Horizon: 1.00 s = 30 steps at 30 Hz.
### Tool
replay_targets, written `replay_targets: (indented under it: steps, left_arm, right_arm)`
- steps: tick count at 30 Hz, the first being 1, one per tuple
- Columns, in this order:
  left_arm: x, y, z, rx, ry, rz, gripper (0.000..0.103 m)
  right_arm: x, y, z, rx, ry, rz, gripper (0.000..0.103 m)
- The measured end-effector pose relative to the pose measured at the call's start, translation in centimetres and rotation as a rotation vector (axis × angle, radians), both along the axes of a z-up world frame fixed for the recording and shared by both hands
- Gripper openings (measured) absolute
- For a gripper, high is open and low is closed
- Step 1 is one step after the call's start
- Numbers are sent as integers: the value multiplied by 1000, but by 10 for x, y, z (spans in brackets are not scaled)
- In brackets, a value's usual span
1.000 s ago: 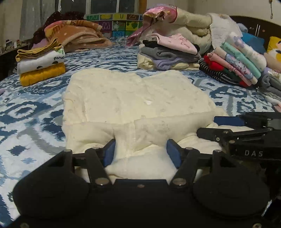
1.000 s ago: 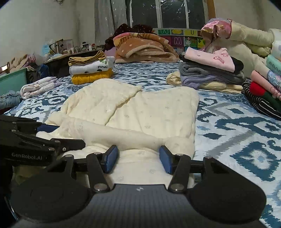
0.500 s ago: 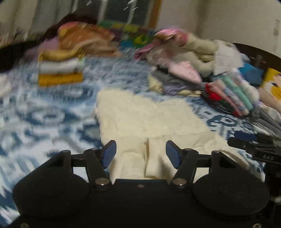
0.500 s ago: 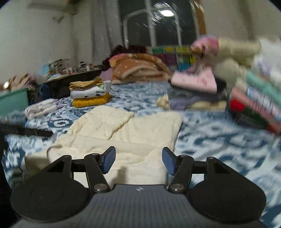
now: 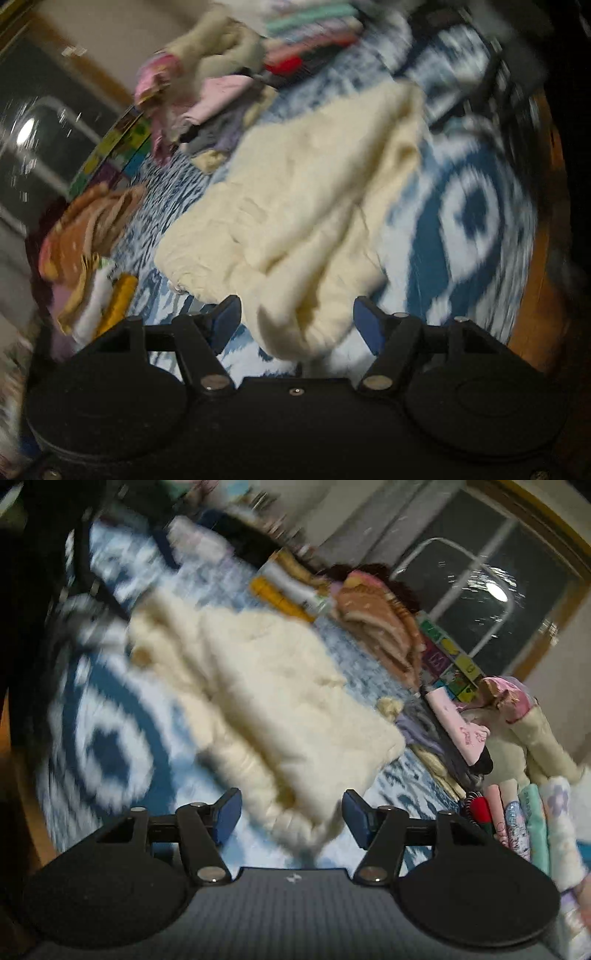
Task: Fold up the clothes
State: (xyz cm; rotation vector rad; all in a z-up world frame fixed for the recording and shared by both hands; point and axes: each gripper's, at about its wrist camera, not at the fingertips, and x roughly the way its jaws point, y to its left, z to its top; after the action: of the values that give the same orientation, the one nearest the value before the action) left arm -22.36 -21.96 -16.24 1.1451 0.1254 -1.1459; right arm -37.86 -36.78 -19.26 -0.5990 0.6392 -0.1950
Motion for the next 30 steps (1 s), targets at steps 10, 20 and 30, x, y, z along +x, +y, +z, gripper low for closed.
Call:
replay_targets:
  steps: [10,20,30]
  left_arm:
    - [-5,-2,-46,58,-307,-38,73]
    - [4,-6,-52,-16,-361,-43,43]
    - [-1,15,9,-115,-159,-1,25]
  right_arm:
    - [18,-1,-23,-196,11,-29,69]
    - [19,-4,-32,-238,-49,32,50]
    - [-10,6,32,-12,-94,52,27]
